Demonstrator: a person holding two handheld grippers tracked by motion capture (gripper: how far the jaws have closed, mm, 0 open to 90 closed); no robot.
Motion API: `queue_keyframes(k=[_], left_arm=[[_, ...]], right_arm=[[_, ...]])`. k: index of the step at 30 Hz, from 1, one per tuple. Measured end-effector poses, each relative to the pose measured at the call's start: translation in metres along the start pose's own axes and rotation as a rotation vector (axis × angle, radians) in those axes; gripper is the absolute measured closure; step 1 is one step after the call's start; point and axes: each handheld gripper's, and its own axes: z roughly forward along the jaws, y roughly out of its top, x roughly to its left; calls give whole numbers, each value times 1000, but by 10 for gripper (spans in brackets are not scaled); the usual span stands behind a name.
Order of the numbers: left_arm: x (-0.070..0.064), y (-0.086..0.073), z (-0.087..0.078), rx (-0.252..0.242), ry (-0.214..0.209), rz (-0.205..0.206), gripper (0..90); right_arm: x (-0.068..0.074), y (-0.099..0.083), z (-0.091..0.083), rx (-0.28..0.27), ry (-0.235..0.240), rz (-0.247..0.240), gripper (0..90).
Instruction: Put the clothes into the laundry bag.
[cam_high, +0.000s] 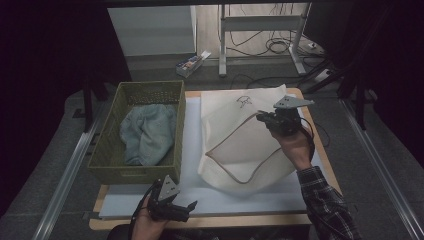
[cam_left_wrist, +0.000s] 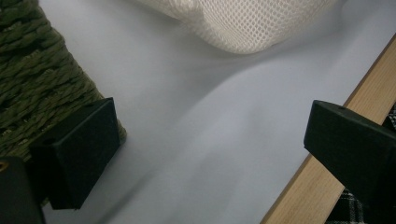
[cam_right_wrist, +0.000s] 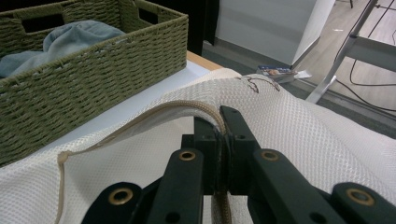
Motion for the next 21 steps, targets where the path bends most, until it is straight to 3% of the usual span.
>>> queue_keyframes(k=[12,21], left_arm=[[0,0,0,-5,4,-8,35],[0,1,-1,-24,-18,-42,33]], right_arm=[[3,17,3,-9,8,-25,849],[1,14,3,-27,4,-11,849]])
